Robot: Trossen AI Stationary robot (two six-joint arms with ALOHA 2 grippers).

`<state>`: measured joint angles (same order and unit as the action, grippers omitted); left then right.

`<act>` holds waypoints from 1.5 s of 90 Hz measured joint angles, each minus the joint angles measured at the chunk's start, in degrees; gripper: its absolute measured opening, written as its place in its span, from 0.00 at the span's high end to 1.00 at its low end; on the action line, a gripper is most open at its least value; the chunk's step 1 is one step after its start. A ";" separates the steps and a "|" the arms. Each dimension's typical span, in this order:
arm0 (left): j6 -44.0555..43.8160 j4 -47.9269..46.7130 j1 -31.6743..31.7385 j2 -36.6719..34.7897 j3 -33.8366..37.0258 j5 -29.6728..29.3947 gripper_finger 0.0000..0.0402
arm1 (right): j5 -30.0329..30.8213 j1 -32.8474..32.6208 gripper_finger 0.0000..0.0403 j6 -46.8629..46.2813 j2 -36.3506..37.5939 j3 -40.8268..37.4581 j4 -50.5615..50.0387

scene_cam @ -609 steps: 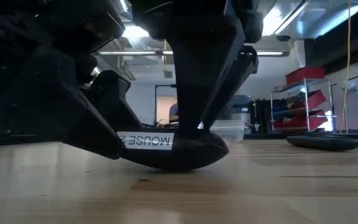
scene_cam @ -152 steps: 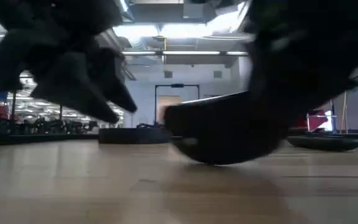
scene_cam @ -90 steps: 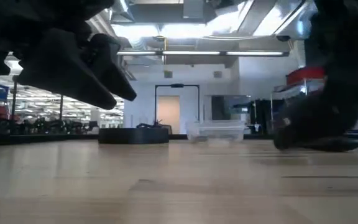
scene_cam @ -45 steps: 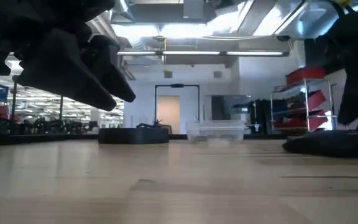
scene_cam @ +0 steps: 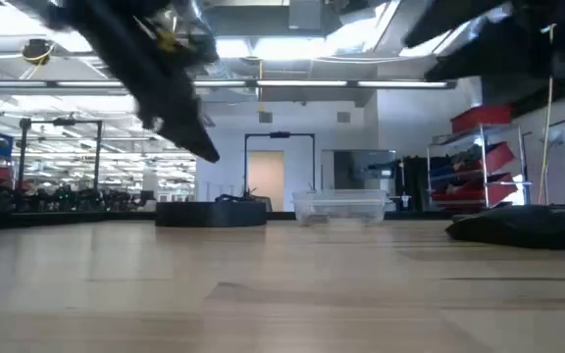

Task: Insert battery
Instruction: Prepare the wall clock

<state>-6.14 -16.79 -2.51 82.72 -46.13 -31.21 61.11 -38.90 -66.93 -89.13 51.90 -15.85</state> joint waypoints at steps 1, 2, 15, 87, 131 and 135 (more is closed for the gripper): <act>0.59 -0.01 1.17 0.21 0.00 0.29 0.32 | 0.38 0.30 0.41 0.77 -0.36 0.00 1.16; 1.04 0.00 2.31 0.39 0.00 0.49 0.32 | 0.73 0.56 0.41 1.47 -0.75 0.01 2.30; 4.35 -0.14 16.28 2.97 0.02 0.91 0.32 | 0.88 4.12 0.41 8.70 -6.11 0.00 12.86; -12.34 2.11 -2.65 4.85 0.26 37.18 0.32 | -16.45 5.93 0.41 23.88 -17.02 -0.02 36.28; -17.36 -8.89 -12.36 0.79 0.22 12.74 0.32 | -35.86 5.78 0.41 70.46 -32.57 29.61 9.90; -18.18 -11.66 -12.41 0.78 0.21 12.60 0.32 | -37.17 5.35 0.41 71.72 -34.77 33.63 5.17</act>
<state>-24.32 -28.45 -14.92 83.50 -45.92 -18.61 23.95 -33.55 4.79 -123.90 85.53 -10.68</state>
